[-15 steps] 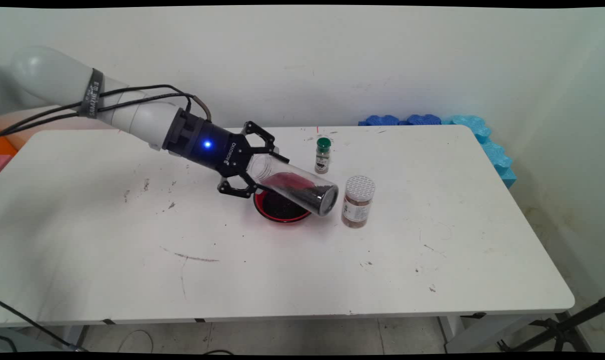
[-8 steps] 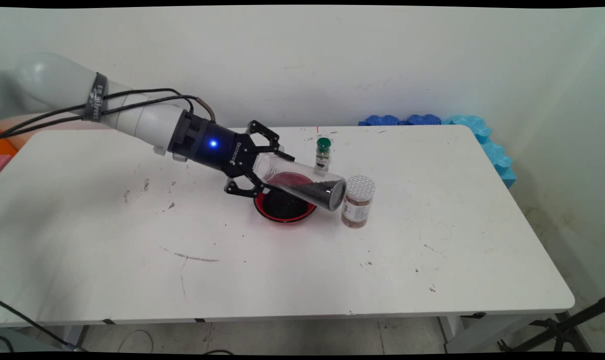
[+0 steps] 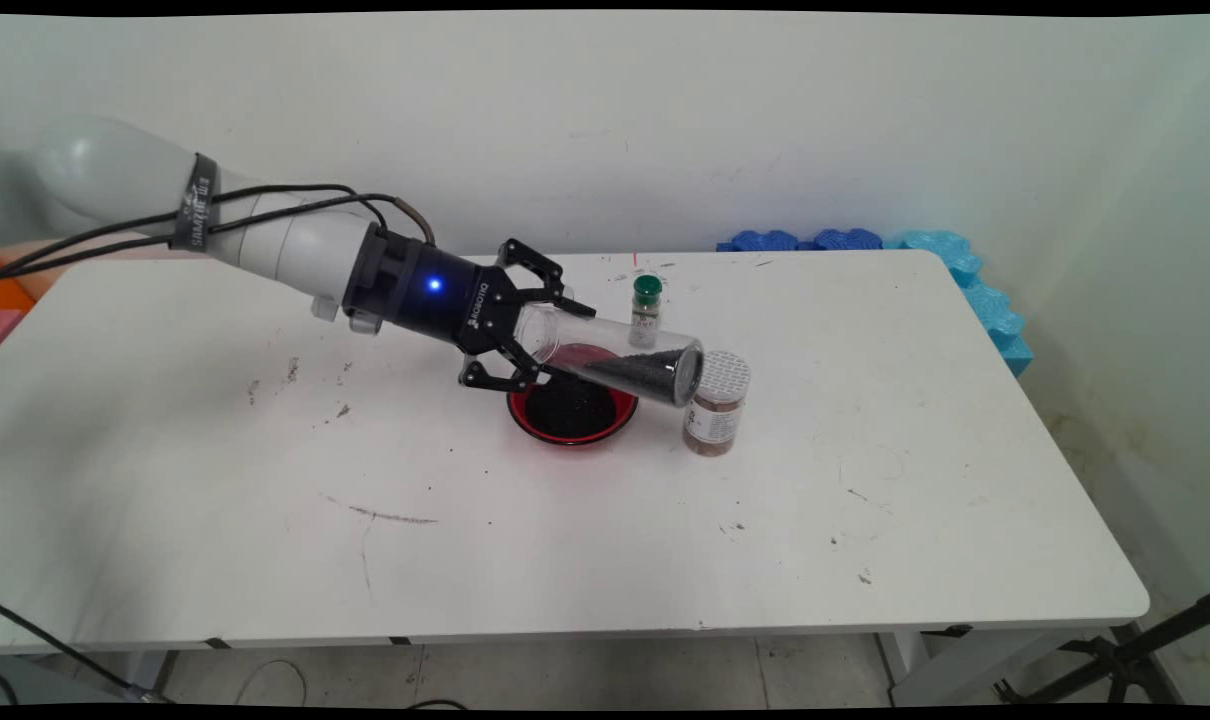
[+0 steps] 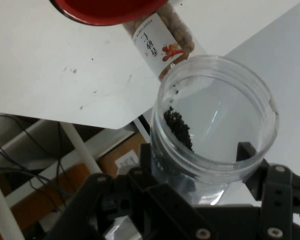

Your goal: Pour the black seasoning powder in the red bowl

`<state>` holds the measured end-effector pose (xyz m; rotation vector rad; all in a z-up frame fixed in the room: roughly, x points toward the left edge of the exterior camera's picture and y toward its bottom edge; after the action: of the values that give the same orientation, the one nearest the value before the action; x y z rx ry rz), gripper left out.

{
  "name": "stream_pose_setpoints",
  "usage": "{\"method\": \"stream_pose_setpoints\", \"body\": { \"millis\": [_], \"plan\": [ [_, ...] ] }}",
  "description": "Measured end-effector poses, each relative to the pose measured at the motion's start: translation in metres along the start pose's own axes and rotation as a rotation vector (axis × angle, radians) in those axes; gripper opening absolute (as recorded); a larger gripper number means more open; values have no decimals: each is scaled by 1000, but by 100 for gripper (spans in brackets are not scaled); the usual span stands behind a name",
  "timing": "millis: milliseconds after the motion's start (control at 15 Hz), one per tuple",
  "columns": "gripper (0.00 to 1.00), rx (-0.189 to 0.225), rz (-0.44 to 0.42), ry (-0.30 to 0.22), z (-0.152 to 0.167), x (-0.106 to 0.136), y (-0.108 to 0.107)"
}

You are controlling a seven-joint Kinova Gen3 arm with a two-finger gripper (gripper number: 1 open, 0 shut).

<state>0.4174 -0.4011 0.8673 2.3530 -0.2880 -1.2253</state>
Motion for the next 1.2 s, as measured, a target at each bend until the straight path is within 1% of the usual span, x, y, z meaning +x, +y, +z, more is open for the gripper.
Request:
{"method": "stream_pose_setpoints", "body": {
  "millis": [533, 867, 1200],
  "plan": [
    [0, -57, -93, -1, 4, 0, 2],
    [0, -76, -128, -4, 5, 0, 2],
    [0, -92, -184, -3, 3, 0, 0]
  ]
}}
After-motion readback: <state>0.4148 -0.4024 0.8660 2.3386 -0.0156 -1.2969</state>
